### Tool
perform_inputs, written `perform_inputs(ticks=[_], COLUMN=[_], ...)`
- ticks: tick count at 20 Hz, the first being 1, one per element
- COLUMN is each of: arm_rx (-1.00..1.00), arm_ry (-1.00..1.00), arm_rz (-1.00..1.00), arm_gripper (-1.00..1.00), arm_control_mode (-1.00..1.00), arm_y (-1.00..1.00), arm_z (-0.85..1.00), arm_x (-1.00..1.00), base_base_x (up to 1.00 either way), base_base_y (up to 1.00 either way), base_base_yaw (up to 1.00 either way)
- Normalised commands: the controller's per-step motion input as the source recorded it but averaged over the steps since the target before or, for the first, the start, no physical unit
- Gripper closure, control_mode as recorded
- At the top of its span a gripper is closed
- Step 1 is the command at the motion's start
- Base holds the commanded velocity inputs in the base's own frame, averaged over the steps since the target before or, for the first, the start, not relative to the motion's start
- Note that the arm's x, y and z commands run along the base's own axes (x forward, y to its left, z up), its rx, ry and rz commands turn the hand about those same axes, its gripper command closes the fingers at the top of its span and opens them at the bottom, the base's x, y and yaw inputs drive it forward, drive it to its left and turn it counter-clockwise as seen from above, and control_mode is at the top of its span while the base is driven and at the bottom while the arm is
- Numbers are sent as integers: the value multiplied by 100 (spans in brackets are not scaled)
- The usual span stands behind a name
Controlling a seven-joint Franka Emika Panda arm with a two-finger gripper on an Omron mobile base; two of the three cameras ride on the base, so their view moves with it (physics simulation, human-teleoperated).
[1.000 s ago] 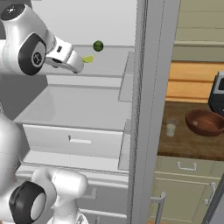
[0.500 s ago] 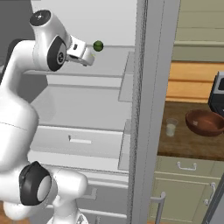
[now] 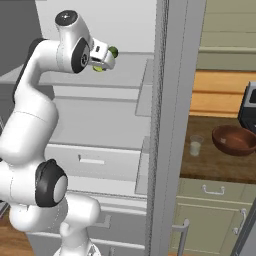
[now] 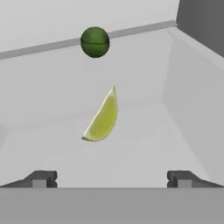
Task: Grab a lemon wedge from the fridge and one ice cube from the ice bowl, and put them in the glass of lemonade.
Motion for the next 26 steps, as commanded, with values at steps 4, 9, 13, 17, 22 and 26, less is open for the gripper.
perform_inputs(ticks=[4,9,13,17,22,26], arm_rx=[0,-1,0,0,0,0], arm_ry=[5,1,10,5,1,5], arm_rz=[0,-11,-12,-7,-6,-5], arm_gripper=[-100,-100,-100,-100,-100,-100], arm_control_mode=[-100,-100,-100,-100,-100,-100], arm_y=[6,7,0,0,0,0], arm_z=[-11,-4,-20,-5,-4,-20], arm_x=[64,29,36,13,0,0], base_base_x=[0,0,0,0,0,0], base_base_y=[0,0,0,0,0,0], base_base_yaw=[0,0,0,0,0,0])
